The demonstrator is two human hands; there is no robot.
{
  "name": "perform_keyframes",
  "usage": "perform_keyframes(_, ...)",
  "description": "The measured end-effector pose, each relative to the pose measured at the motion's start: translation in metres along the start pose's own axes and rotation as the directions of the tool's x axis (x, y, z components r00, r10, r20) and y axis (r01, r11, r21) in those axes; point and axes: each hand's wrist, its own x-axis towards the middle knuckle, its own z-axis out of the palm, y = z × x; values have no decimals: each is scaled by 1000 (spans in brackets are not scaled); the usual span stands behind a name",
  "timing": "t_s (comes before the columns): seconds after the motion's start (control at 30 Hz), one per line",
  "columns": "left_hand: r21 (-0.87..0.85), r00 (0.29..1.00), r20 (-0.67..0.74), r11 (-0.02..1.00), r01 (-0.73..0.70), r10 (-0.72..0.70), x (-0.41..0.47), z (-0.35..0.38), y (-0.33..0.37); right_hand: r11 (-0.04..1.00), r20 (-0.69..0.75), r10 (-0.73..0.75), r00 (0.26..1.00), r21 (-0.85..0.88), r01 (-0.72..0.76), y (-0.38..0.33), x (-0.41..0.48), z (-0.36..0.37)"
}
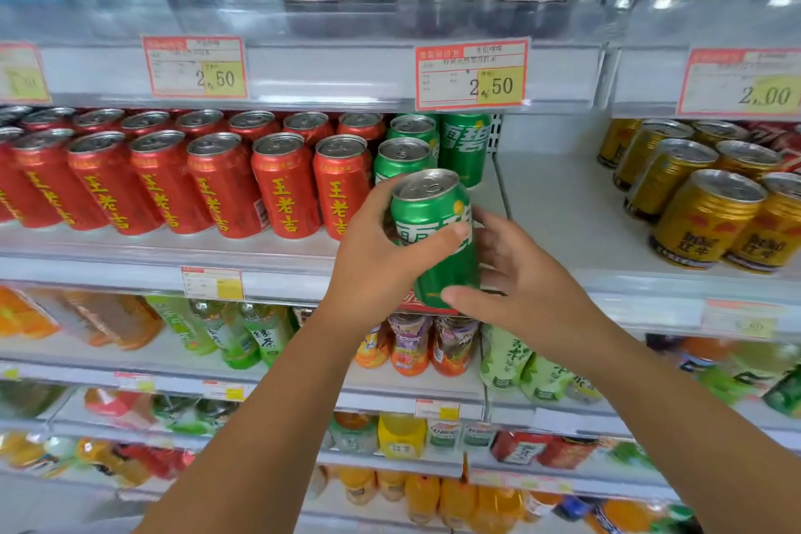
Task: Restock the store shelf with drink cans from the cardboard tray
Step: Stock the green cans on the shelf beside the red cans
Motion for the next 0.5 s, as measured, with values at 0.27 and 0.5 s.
perform_keyframes(0.27, 381, 999, -15, 924, -37, 46, 2, -12, -11, 995, -307, -30, 951, -101, -2, -4, 27, -16)
perform_keyframes(0.5, 767, 958, 143, 584, -266, 249, -3, -36, -79, 980, -361, 54, 931, -160, -119, 23, 91, -37)
